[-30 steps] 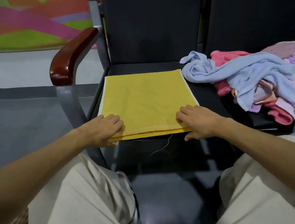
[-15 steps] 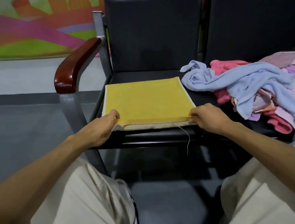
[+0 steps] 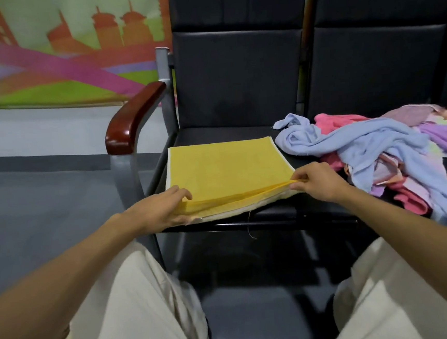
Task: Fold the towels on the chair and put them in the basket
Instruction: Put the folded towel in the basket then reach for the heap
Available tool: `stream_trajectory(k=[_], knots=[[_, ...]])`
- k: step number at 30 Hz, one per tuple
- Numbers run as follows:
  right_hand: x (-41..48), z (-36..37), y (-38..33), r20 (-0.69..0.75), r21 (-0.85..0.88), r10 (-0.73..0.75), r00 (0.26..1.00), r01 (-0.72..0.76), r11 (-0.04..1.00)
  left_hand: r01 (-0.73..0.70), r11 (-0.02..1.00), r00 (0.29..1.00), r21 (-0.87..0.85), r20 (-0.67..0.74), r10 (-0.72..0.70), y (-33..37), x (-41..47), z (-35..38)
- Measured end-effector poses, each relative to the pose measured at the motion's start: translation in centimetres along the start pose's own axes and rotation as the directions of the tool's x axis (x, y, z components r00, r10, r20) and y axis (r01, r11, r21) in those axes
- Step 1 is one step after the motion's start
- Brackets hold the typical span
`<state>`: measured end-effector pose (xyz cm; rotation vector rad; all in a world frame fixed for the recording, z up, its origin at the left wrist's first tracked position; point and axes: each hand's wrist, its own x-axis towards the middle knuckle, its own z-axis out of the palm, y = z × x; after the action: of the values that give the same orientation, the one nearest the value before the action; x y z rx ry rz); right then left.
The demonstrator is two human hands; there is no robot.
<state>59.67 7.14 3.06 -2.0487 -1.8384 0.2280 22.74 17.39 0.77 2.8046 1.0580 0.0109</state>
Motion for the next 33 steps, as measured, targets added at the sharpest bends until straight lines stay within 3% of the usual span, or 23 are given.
stream_trajectory(k=[4, 9, 11, 13, 17, 20, 23, 26, 33], knots=[[-0.7, 0.5, 0.3, 0.067, -0.050, 0.022, 0.998, -0.018, 0.999, -0.033, 0.973, 0.998, 0.227, 0.060, 0.020, 2.2, 0.6, 1.3], [-1.1, 1.9, 1.1, 0.229, -0.173, 0.023, 0.973, 0.017, 0.985, 0.070, 0.974, 0.989, -0.214, -0.111, -0.096, 2.7, 1.9, 2.6], [-1.0, 2.1, 1.0, 0.228, -0.202, -0.011, 0.974, 0.058, 0.978, 0.103, 0.964, 0.946, -0.244, -0.276, -0.171, 2.6, 2.3, 2.4], [-0.8, 2.2, 1.0, 0.227, -0.222, -0.031, 0.973, 0.083, 0.971, 0.081, 0.984, 0.952, -0.160, -0.279, -0.124, 2.4, 2.2, 2.2], [-0.3, 2.1, 1.4, 0.243, -0.227, -0.043, 0.969, 0.101, 0.969, -0.073, 0.987, 0.995, 0.145, -0.059, 0.082, 3.5, 1.3, 3.1], [-0.3, 1.8, 1.3, 0.236, -0.205, -0.078, 0.969, 0.128, 0.970, -0.140, 0.948, 0.983, 0.286, -0.072, 0.167, 5.3, 1.5, 4.1], [-0.7, 1.4, 0.9, 0.209, -0.104, -0.135, 0.969, 0.159, 0.982, -0.112, 0.955, 0.968, 0.274, -0.186, 0.167, 7.1, 2.2, 4.9], [-1.2, 0.9, 0.2, 0.122, 0.034, -0.146, 0.982, 0.143, 0.989, -0.051, 0.953, 0.971, 0.298, -0.209, 0.117, 8.4, 3.1, 5.3], [-1.7, -1.3, -0.7, -0.146, 0.182, -0.010, 0.989, 0.037, 0.983, 0.126, 0.979, 0.954, 0.158, -0.289, -0.076, 5.3, 2.0, 2.2]])
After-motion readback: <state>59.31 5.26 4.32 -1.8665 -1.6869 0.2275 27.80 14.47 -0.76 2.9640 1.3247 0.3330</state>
